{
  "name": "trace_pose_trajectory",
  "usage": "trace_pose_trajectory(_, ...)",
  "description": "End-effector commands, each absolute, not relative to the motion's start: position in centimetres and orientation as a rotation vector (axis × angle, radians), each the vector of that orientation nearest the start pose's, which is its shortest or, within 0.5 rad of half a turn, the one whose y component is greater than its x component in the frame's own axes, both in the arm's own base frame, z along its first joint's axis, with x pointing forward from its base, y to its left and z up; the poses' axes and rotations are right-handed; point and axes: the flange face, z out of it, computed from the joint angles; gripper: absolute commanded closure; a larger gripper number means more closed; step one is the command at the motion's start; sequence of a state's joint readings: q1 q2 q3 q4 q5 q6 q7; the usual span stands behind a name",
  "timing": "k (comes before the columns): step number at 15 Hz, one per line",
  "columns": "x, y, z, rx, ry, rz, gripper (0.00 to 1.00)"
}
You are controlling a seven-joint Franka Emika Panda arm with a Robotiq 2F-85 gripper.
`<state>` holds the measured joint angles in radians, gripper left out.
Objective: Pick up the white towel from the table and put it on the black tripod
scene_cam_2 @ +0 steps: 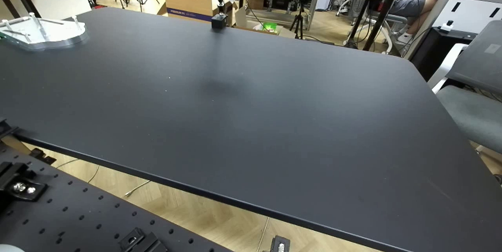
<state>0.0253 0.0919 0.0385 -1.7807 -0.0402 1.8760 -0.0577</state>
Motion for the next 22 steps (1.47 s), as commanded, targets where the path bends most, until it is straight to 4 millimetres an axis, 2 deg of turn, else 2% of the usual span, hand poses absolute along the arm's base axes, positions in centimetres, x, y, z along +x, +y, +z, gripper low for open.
trace_pose_trajectory(1, 57.9, 3.0, 49.8, -3.157, -0.192, 0.043, 0.99)
trace_pose_trajectory(6, 56.8, 2.7, 48.1, -3.148, -0.193, 0.116, 0.99)
trace_pose_trajectory(17, 55.0, 0.2, 43.7, -3.096, -0.153, 0.241, 0.99)
trace_pose_trajectory(22, 55.6, 0.8, 43.5, -3.108, -0.209, 0.18, 0.99)
